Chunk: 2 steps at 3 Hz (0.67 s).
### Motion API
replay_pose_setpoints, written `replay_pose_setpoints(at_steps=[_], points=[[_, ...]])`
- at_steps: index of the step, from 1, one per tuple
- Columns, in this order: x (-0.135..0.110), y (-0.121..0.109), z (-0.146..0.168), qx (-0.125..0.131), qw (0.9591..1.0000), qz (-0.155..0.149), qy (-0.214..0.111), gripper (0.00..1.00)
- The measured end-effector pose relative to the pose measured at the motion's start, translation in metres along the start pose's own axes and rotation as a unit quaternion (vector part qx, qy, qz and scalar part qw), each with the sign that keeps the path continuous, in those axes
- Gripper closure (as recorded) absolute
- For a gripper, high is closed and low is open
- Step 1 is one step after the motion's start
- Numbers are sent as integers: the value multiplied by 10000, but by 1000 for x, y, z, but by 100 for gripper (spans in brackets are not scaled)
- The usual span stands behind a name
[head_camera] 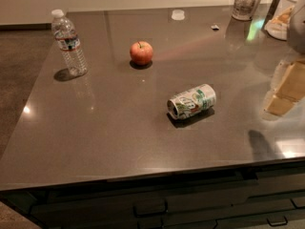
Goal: Place 7up can upright
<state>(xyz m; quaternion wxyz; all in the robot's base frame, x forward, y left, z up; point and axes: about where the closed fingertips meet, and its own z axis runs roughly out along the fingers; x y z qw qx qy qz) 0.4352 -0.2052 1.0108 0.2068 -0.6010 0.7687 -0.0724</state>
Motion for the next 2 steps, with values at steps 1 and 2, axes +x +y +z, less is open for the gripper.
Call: replay_pose_setpoints(at_steps=[1, 2], points=[[0, 0, 0, 1, 10000, 0, 0, 0], [-8, -8, 1, 48, 9998, -199, -44, 0]])
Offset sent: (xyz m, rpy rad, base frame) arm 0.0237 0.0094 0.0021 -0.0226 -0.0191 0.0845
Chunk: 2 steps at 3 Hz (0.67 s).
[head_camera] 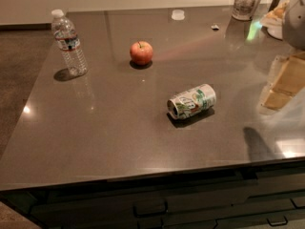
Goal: Place 7up can upright
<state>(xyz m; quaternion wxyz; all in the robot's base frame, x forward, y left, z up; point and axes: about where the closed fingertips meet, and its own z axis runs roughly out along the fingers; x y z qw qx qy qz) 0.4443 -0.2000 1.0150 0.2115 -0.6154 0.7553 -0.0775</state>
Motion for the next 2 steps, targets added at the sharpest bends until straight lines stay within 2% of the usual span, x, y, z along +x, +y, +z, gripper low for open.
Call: replay_pose_setpoints(at_steps=[1, 2], points=[[-11, -15, 11, -2, 9993, -356, -58, 0], [-24, -30, 28, -50, 9967, -805, -97, 0]])
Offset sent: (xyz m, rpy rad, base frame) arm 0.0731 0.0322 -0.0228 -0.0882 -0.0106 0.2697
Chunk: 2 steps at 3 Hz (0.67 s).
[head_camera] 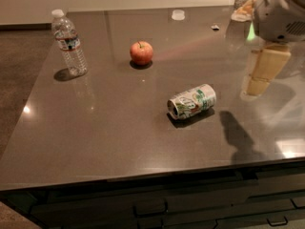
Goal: Place 7up can upright
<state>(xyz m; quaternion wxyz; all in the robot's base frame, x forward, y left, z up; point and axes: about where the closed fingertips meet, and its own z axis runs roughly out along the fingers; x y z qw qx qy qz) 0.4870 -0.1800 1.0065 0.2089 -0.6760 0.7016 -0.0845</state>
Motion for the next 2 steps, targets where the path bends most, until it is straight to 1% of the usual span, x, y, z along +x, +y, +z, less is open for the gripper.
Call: replay_pose_setpoints(at_steps=[1, 2], points=[[-6, -16, 24, -130, 9985, -521, 61, 0], [-7, -28, 48, -357, 9949, -927, 165, 0]])
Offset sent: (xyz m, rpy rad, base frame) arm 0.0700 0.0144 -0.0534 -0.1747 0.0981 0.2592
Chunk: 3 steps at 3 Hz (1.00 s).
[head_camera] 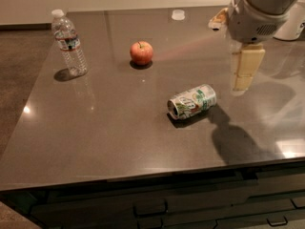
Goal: Place 7up can upright
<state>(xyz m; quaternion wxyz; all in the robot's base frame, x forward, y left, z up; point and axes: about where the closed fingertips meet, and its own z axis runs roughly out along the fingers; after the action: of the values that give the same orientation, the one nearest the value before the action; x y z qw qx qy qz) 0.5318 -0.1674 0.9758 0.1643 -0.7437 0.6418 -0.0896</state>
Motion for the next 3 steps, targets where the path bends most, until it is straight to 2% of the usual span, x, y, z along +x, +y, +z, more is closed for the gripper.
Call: replay_pose_setpoints(at_steps=[1, 3], points=[[-4, 0, 20, -345, 9987, -363, 0, 0], [-21, 30, 57, -906, 9901, -1046, -219, 0]])
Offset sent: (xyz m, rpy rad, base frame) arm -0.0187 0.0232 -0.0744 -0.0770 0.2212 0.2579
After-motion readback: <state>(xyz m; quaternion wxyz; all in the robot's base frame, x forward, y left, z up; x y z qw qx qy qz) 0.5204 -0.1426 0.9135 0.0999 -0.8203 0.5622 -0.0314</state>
